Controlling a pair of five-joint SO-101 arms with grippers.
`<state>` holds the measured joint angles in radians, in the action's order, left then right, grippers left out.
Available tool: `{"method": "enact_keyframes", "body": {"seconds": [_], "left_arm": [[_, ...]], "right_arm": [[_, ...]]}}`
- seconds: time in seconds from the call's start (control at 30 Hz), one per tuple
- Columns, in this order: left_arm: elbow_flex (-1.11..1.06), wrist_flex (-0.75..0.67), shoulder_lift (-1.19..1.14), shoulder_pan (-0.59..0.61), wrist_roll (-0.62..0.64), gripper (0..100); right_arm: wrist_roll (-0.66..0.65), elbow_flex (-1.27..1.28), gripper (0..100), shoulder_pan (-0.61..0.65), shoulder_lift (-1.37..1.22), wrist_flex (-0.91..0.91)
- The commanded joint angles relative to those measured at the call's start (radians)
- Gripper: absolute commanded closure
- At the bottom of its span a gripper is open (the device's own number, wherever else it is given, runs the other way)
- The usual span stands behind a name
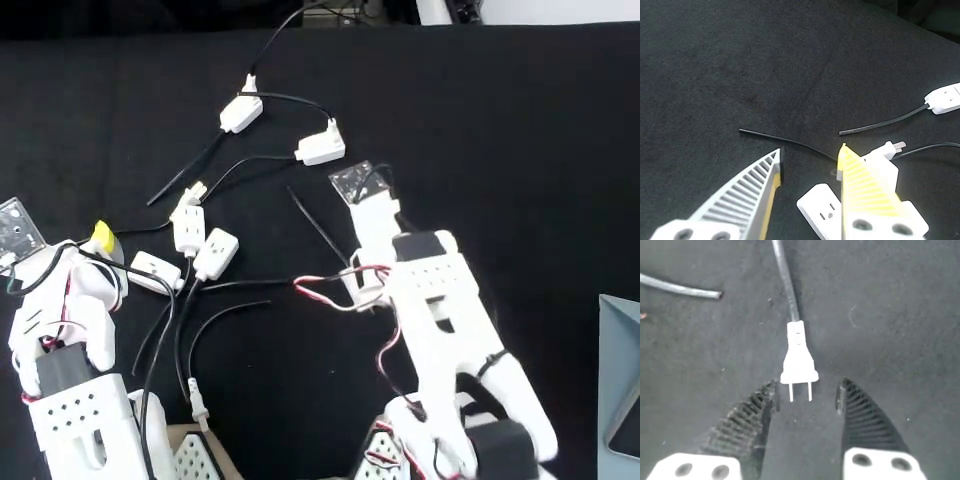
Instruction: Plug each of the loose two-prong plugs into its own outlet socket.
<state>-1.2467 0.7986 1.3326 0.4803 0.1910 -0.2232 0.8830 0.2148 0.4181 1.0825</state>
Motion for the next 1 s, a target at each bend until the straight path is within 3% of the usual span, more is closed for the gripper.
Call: {"method": "enact_keyframes", "body": {"seconds": [0.0,0.23,0.63,0.97], "left_arm": [[0.005,-0.021,0.012,0.001,0.006,81],[0.005,-0.021,0.012,0.001,0.005,81],[0.005,-0.021,0.012,0.001,0.003,81],[0.005,-0.021,0.012,0.001,0.003,81]], "right_arm": [[0.002,-0.064,81.5,-0.014,-0.081,-0.028],[0.002,-0.113,81.5,-0.049,-0.223,-0.104],[0.002,-0.145,81.5,-0.064,-0.257,-0.061],[0.066,-0.157,81.5,0.064,-0.387,-0.063]]}}
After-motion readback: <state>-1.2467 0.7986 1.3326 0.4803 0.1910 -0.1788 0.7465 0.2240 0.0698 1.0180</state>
